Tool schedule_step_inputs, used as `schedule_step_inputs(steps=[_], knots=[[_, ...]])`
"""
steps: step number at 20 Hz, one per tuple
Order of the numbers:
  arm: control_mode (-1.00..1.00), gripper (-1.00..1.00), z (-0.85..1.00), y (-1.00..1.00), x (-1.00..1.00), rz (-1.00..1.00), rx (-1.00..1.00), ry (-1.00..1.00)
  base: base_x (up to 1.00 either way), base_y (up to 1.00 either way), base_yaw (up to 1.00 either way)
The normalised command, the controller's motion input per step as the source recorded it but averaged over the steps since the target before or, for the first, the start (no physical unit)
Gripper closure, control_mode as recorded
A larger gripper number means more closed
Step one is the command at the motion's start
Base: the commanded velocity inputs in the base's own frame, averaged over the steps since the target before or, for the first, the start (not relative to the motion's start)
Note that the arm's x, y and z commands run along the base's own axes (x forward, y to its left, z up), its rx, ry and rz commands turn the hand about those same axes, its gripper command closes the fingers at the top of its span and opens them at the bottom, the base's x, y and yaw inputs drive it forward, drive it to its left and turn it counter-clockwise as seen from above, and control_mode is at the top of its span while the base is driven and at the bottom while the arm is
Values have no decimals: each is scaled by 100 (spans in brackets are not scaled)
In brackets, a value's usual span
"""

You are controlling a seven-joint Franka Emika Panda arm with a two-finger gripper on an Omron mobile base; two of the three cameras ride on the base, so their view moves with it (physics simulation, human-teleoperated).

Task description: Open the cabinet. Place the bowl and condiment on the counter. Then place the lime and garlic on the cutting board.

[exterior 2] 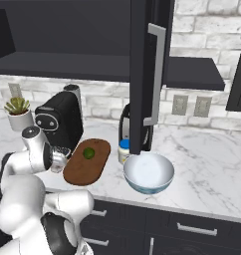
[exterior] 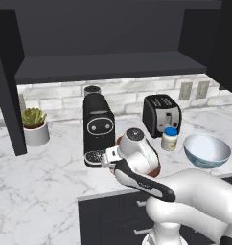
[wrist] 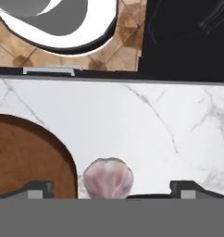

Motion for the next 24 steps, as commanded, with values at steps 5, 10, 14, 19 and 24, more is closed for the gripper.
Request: schedule_step_inputs(steps=[5,10,14,19,24], knots=[[-100,-100,-52,1,25,0,-2,1,0,0,0],[-100,-100,-41,0,24,0,0,0,0,0,0],[-100,-100,-31,-3,10,0,0,0,0,0,0],[-100,-100,-26,-11,2,0,0,0,0,0,0],[-100,-100,-25,-8,14,0,0,0,0,0,0]])
